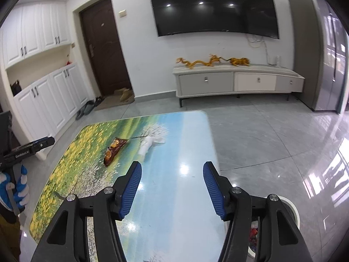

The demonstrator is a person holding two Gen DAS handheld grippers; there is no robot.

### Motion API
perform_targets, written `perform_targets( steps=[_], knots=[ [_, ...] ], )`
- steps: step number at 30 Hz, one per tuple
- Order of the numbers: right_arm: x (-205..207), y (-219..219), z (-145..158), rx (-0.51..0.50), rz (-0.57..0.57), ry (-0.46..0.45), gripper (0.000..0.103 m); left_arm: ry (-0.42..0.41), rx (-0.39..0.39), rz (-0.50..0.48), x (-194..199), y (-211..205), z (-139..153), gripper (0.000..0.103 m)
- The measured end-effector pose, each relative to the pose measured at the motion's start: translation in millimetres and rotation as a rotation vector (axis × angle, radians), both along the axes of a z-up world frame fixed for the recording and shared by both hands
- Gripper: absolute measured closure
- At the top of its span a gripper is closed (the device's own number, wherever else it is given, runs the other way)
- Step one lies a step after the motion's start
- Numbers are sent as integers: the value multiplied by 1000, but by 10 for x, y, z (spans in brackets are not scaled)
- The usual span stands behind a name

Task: Collect trash
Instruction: 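Move both tools back over the table toward the brown snack bag, then grasp the brown snack bag with the left tool while the right tool grasps white tissue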

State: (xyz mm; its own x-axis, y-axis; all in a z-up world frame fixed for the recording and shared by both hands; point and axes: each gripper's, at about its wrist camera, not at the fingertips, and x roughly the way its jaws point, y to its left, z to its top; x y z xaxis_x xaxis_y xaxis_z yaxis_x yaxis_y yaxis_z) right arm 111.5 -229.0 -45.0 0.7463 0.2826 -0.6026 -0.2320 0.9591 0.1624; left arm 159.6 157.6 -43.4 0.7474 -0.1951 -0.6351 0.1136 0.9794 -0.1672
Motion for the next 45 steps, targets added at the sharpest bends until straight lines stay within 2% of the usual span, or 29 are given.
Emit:
perform_targets(
  steps=[4,8,16,23,28,29,31,36,40,45],
  knots=[
    [223,169,-93,-2,41,33,45,30,-38,24,122,138,-135,46],
    [410,230,-240,-4,65,68,45,60,-58,17,279,93,-294,46],
    [899,480,-575,-22,119,132,45,151,-35,-82,770,-476,-762,46],
    [1452,794,-818,22,159,179,45,172,-19,-92,1177,-716,-958,46],
    [1790,1012,-1046,22,165,220,46,188,-10,-107,1316,-798,-1095,58],
    [1829,1034,-1077,19,163,227,48,190,-6,-111,1329,-819,-1124,63],
    [1912,1077,-1169,12,159,244,54,185,-1,-119,1343,-850,-1162,65],
    [1968,1169,-1272,-19,176,251,82,165,-9,-123,1347,-863,-1162,75],
    [1894,1197,-1276,-42,216,255,83,168,-35,-121,1255,-837,-1167,79],
    [1533,1199,-1284,-85,288,252,83,174,-37,-125,988,-825,-1172,79]
  ],
)
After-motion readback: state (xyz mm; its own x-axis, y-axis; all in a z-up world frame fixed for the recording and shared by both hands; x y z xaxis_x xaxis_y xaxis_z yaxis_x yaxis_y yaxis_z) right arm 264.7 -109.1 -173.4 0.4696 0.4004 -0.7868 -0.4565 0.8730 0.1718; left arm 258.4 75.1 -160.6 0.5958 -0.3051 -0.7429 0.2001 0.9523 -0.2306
